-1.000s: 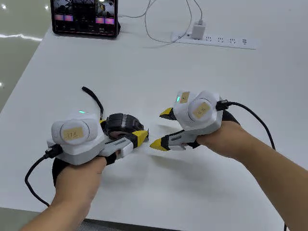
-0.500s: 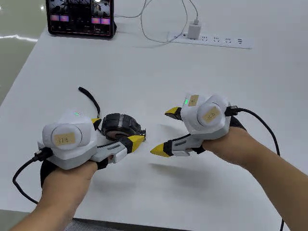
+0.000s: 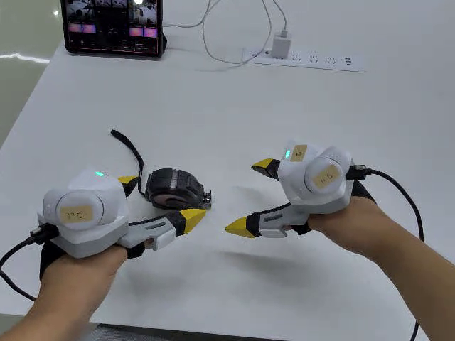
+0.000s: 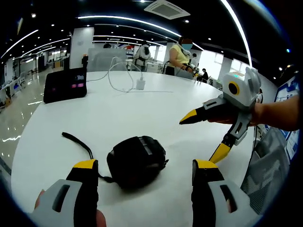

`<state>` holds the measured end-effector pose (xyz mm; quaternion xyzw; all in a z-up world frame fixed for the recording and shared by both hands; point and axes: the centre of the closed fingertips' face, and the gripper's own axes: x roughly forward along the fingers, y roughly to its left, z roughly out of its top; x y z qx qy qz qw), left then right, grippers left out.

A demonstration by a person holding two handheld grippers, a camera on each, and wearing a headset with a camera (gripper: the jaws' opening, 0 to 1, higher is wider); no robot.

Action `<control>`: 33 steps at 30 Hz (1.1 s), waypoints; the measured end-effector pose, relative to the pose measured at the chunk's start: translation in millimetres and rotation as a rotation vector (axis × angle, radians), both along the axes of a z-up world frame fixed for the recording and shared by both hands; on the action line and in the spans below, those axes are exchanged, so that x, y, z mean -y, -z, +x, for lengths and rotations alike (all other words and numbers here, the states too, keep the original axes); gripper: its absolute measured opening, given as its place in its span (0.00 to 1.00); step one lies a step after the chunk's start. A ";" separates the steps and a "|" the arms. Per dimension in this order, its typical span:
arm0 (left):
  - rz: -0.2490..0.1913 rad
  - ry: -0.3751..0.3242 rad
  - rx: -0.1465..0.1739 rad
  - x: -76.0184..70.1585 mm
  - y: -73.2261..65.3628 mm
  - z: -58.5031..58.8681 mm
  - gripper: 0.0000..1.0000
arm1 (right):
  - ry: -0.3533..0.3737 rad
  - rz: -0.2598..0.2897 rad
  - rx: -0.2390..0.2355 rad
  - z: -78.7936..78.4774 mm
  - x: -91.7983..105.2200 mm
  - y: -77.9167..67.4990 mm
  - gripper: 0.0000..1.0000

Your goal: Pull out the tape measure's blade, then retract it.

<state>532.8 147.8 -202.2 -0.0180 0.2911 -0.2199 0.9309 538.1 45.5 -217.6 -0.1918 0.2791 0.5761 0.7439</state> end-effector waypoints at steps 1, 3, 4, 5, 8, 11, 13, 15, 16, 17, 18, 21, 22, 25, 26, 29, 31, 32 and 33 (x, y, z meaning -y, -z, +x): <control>0.004 0.005 0.001 -0.3 0.0 -0.4 0.79 | 0.003 0.003 0.000 -0.3 0.5 -0.7 0.72; 0.011 0.016 0.003 -1.0 -0.2 -1.7 0.80 | 0.009 0.007 0.000 -0.7 2.2 -1.2 0.72; 0.006 0.023 0.006 -0.6 -1.2 -2.6 0.81 | 0.014 0.011 -0.002 -1.3 3.1 -1.8 0.72; 0.004 0.027 0.008 -0.7 -1.9 -3.2 0.81 | 0.016 0.012 -0.003 -1.7 3.9 -1.9 0.72; 0.002 0.042 0.016 -0.9 -3.6 -4.9 0.82 | 0.021 0.016 -0.003 -3.4 5.9 -2.7 0.73; -0.009 0.048 0.026 -2.2 -6.1 -5.4 0.82 | 0.032 0.027 0.003 -3.2 9.4 -4.1 0.74; -0.015 0.055 0.025 -2.3 -6.3 -6.0 0.81 | 0.040 0.039 0.000 -3.5 11.7 -4.7 0.74; -0.012 0.060 0.031 -3.3 -6.7 -6.6 0.81 | 0.050 0.051 0.000 -3.5 13.2 -6.3 0.75; -0.023 0.061 0.031 -2.8 -7.7 -6.8 0.81 | 0.055 0.055 -0.002 -3.7 13.9 -7.1 0.75; -0.026 0.061 0.032 -3.1 -8.2 -7.0 0.81 | 0.060 0.062 0.002 -3.9 14.8 -8.6 0.76; -0.023 0.062 0.032 -3.1 -8.2 -7.3 0.81 | 0.061 0.063 0.005 -4.4 15.7 -9.3 0.76; -0.023 0.071 0.041 -3.4 -11.0 -8.8 0.82 | 0.075 0.071 0.009 -4.8 19.6 -10.7 0.77; -0.016 0.078 0.042 -3.7 -11.0 -9.5 0.83 | 0.083 0.078 0.010 -4.8 21.3 -11.8 0.77; -0.019 0.090 0.045 -4.2 -12.8 -12.0 0.86 | 0.103 0.099 0.014 -4.0 24.6 -16.3 0.78; -0.014 0.093 0.044 -4.7 -12.5 -12.6 0.86 | 0.109 0.103 0.013 -4.2 25.6 -17.4 0.78; 0.003 0.103 0.042 -7.0 -11.4 -15.5 0.87 | 0.121 0.100 0.017 -5.7 29.6 -16.8 0.79; 0.007 0.101 0.039 -9.1 -10.4 -16.5 0.87 | 0.125 0.101 0.016 -7.0 31.0 -16.8 0.80; 0.007 0.101 0.038 -10.5 -10.1 -17.2 0.87 | 0.129 0.101 0.016 -7.6 32.3 -16.9 0.81; 0.004 0.101 0.038 -10.9 -10.1 -17.7 0.87 | 0.131 0.103 0.016 -7.9 32.9 -17.1 0.81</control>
